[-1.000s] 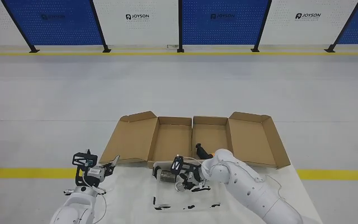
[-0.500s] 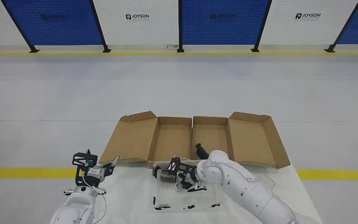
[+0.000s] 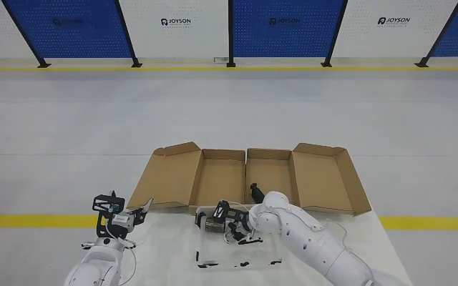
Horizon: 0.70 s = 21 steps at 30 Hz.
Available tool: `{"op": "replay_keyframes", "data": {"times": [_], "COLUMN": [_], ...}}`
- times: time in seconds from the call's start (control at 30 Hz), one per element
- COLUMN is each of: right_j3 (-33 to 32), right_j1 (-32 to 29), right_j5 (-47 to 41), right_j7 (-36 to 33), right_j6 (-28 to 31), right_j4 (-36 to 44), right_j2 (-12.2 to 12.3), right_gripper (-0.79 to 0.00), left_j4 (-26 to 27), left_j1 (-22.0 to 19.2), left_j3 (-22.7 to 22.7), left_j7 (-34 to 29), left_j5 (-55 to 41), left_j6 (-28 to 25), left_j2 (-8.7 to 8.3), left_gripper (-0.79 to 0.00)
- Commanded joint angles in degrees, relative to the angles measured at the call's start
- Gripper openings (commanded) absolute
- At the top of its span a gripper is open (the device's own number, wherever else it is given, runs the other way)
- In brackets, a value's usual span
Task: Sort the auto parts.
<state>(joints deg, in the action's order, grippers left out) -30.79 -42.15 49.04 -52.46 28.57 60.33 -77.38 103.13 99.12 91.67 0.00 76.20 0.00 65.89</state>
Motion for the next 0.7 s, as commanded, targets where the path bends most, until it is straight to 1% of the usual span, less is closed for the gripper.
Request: {"op": "replay_keyframes", "data": {"times": [0.0,0.13,0.33,0.43,0.5,0.57,0.6,0.67], "right_j3": [-0.8,-3.9,-11.3,-14.8,-16.2,-16.3,-16.0,-14.9], "right_j1": [-0.1,-1.4,-7.4,-11.1,-12.7,-13.3,-13.3,-12.7], "right_j5": [-0.8,-1.4,-0.1,1.1,2.0,3.0,3.3,3.0], "right_j7": [0.6,2.0,3.3,2.5,1.1,-0.5,-1.3,-2.7], "right_j6": [1.4,5.0,9.3,9.5,8.3,6.4,5.3,4.1], "right_j4": [0.5,3.8,13.9,18.6,20.3,20.5,20.2,19.0], "right_j2": [0.3,1.9,6.0,7.8,8.6,8.8,8.7,8.4], "right_gripper": [-0.785,-0.785,-0.785,-0.785,-0.785,-0.662,-0.613,-0.557], "left_j4": [0.0,0.0,0.0,0.0,0.0,0.0,0.0,0.0], "left_j1": [0.0,0.0,0.0,0.0,0.0,0.0,0.0,0.0], "left_j3": [0.0,0.0,0.0,0.0,0.0,0.0,0.0,0.0], "left_j7": [0.0,0.0,0.0,0.0,0.0,0.0,0.0,0.0], "left_j5": [0.0,0.0,0.0,0.0,0.0,0.0,0.0,0.0], "left_j6": [0.0,0.0,0.0,0.0,0.0,0.0,0.0,0.0], "left_j2": [0.00,0.00,0.00,0.00,0.00,0.00,0.00,0.00], "left_gripper": [0.000,0.000,0.000,0.000,0.000,0.000,0.000,0.000]}}
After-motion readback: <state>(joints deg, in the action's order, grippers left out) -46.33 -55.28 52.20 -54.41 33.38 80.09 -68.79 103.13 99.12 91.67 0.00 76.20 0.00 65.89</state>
